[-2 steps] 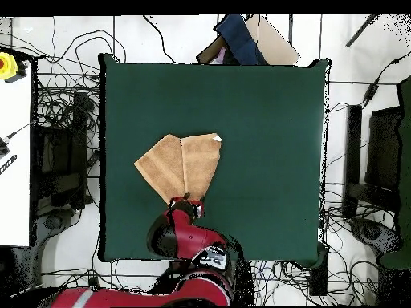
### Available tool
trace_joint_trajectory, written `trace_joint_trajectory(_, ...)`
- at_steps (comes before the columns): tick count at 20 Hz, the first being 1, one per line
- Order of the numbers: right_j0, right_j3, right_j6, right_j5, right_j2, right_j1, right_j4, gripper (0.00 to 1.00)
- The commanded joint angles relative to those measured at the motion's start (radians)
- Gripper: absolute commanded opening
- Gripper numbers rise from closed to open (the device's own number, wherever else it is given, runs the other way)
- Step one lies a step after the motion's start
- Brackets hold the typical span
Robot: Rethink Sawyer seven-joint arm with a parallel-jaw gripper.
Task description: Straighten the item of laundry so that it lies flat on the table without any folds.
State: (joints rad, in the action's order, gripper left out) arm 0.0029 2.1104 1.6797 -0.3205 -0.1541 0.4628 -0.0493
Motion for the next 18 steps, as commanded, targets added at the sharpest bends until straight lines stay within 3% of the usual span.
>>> trace_joint_trajectory(1,-0.089,0.027,0.157,0.097,0.223,-0.030,0.111,1.00)
trace_joint_trajectory(5,-0.099,0.024,0.179,0.068,0.257,-0.049,0.133,1.00)
trace_joint_trajectory(11,-0.013,-0.019,0.192,-0.010,0.183,-0.078,0.079,1.00)
trace_joint_trajectory(13,0.088,-0.038,0.183,-0.082,0.074,-0.087,0.016,1.00)
trace_joint_trajectory(15,0.233,-0.051,0.167,-0.182,-0.071,-0.117,-0.110,1.00)
trace_joint_trajectory(18,0.370,-0.055,0.142,-0.268,-0.182,-0.159,-0.271,1.00)
